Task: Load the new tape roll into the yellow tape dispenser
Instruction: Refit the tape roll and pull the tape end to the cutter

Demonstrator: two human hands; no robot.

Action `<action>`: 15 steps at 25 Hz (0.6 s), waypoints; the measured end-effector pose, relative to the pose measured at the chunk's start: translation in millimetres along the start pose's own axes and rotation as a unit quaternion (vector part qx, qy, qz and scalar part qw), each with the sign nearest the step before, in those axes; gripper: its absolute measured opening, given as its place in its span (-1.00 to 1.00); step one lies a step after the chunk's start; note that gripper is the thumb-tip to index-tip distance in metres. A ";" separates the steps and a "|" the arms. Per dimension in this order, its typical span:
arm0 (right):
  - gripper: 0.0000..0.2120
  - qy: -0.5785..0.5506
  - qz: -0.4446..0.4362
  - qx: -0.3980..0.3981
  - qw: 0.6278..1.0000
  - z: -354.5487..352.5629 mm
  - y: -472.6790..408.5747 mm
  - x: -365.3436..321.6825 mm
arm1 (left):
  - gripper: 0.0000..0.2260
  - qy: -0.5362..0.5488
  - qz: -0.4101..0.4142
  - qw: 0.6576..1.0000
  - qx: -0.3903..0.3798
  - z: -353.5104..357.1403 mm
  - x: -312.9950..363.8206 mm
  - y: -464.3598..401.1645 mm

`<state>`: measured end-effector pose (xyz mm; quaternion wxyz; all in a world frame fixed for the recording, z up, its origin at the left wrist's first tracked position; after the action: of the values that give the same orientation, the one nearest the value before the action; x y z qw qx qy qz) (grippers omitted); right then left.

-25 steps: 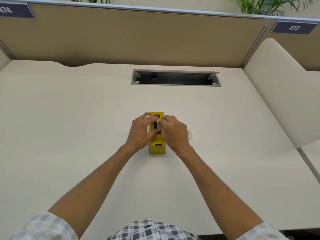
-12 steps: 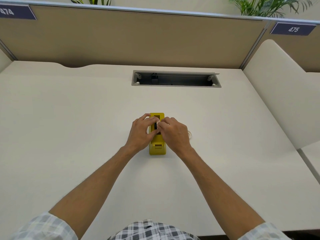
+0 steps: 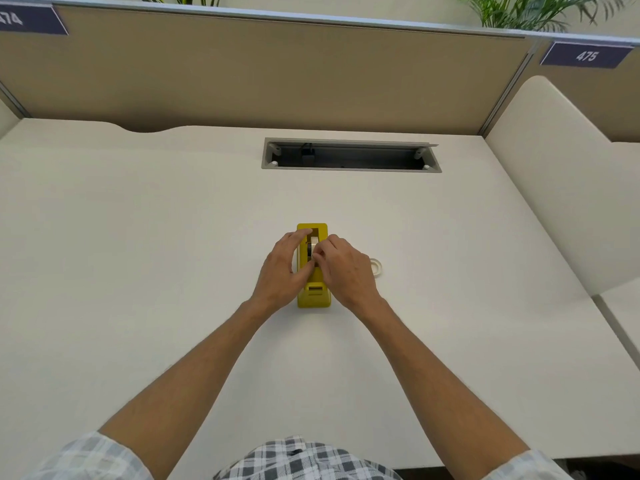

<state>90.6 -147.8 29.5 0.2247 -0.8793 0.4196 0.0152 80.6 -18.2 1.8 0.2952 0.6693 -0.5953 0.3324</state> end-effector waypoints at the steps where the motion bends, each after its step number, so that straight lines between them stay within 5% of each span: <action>1: -0.88 -0.002 0.000 0.002 1.000 0.4 1.8 -1.2 | -0.58 0.002 -0.004 1.000 -0.003 -0.6 -1.4 -0.5; 15: -0.85 -0.011 0.015 0.017 1.000 -6.5 23.2 -17.2 | -0.57 -0.036 0.006 0.999 0.002 2.2 -6.0 5.1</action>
<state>61.1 -150.5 30.2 0.2444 -0.8689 0.4300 0.0211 75.4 -16.9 -4.2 0.2704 0.6781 -0.6088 0.3105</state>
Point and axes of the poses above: each hand's wrist, its own y-axis away from the middle knuckle, its own z-axis out of the palm, x = y × z, the point moved 4 cm from there along -y, towards the middle knuckle, and after that the axes turned 14 degrees about -z, right-handed, at the moved point
